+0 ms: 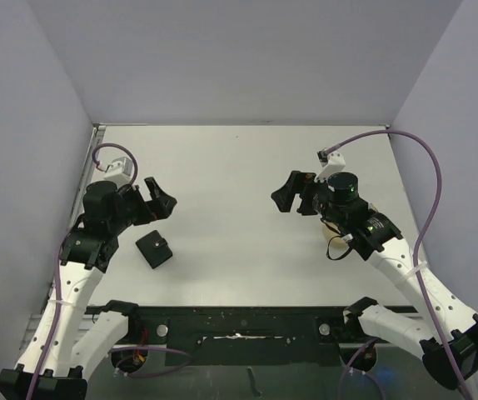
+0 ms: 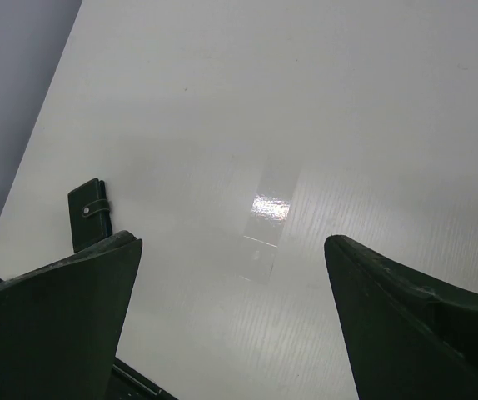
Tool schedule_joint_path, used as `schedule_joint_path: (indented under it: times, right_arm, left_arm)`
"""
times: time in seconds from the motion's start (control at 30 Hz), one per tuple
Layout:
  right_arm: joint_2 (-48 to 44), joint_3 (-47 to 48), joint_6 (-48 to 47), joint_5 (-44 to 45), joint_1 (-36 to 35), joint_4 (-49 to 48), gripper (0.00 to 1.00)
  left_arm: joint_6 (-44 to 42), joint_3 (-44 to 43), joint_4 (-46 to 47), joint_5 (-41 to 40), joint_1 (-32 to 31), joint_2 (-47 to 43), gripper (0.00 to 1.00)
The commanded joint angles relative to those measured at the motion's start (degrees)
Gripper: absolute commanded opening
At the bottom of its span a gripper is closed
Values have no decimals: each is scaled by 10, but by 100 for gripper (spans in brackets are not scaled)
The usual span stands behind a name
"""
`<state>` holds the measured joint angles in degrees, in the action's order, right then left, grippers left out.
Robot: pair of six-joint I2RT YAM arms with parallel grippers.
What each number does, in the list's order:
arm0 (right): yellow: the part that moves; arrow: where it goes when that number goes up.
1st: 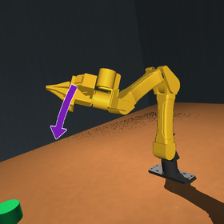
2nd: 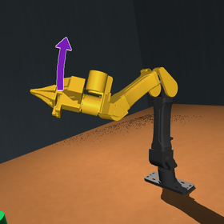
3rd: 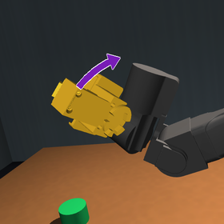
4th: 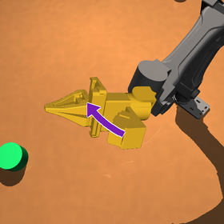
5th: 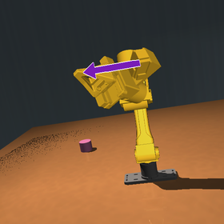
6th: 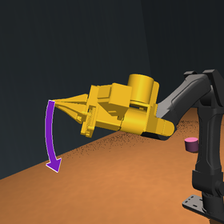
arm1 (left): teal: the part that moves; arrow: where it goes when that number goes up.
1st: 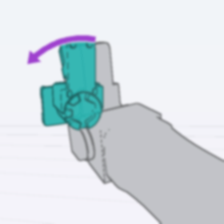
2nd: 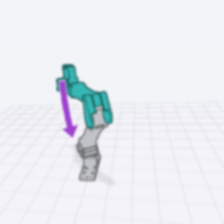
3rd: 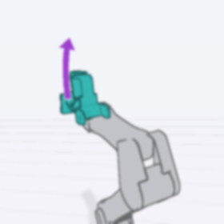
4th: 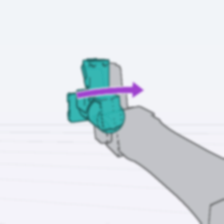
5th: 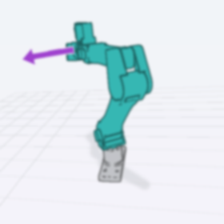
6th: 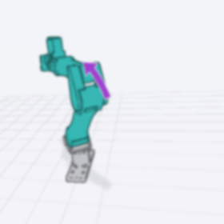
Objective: Put the credit cards into the card holder
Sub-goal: Move the card holder to the center of the board.
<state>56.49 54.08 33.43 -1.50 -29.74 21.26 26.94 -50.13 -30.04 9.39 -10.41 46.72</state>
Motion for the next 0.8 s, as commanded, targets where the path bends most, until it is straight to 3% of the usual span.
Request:
schedule_joint_path:
  times: [0.0, 0.2, 0.4, 0.6, 0.77]
  right_arm:
    - [-15, 4, -1, 7, -4, -19, 98]
    - [-12, -2, -4, 15, -4, -21, 98]
    - [-8, -7, -6, 11, -4, -25, 97]
    - [-17, -16, -18, 10, -4, -33, 98]
    - [-10, -24, -17, 16, -4, -38, 98]
  left_arm:
    - [1, -6, 11, -18, 2, -5, 96]
    - [67, 1, -10, -126, 3, 19, 95]
    - [175, 34, -50, -214, 24, 55, 86]
    - [311, 109, -61, -228, 83, 68, 70]
    - [363, 160, -28, -214, 92, 89, 58]
